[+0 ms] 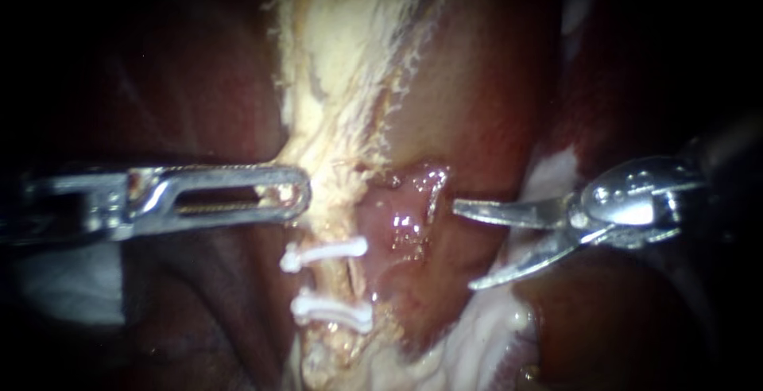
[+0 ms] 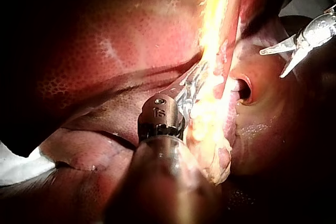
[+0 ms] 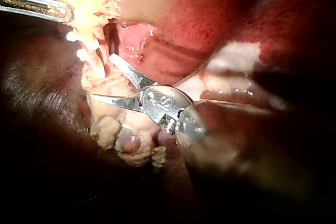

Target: Go to the cutting position left tube

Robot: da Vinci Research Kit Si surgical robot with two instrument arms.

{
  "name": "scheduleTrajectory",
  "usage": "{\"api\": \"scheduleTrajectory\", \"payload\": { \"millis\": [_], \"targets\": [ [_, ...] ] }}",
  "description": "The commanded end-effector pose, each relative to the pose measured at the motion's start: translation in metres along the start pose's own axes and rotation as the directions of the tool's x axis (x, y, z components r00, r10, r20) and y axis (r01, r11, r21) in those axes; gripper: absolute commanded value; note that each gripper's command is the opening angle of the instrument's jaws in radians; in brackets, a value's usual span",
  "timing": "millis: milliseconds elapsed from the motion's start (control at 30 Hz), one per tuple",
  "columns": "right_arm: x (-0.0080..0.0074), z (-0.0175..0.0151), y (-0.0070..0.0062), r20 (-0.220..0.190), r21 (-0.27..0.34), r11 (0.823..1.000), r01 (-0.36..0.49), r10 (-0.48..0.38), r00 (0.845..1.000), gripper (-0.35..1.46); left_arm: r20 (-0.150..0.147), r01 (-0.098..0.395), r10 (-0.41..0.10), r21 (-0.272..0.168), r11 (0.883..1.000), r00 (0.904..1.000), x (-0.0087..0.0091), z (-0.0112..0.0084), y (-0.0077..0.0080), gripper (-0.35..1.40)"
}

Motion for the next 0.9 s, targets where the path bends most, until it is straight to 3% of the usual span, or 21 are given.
{"api": "scheduleTrajectory", "payload": {
  "millis": [33, 200, 433, 900],
  "targets": [
    [-0.0003, 0.0007, -0.0002, 0.007, 0.017, 1.000, -0.011, 0.011, 1.000, 1.43, 0.005, 0.000, 0.000, 0.000, 1.000, 1.0000, -0.0001, -0.0002, 0.0000, -0.35],
    [-0.0013, 0.0044, -0.0009, 0.025, 0.068, 0.996, -0.049, 0.047, 0.999, 1.43, 0.014, 0.002, -0.002, 0.000, 1.000, 0.9999, -0.0006, -0.0012, 0.0003, -0.35],
    [-0.0026, 0.0085, -0.0007, 0.038, 0.106, 0.991, -0.077, 0.073, 0.997, 1.43, 0.020, 0.003, -0.003, -0.003, 1.000, 0.9998, -0.0008, -0.0018, 0.0004, -0.35],
    [-0.0037, 0.0128, -0.0001, 0.044, 0.133, 0.984, -0.117, 0.112, 0.993, 1.43, 0.023, 0.005, -0.005, -0.003, 1.000, 0.9997, -0.0007, -0.0022, -0.0001, -0.35]
  ]
}}
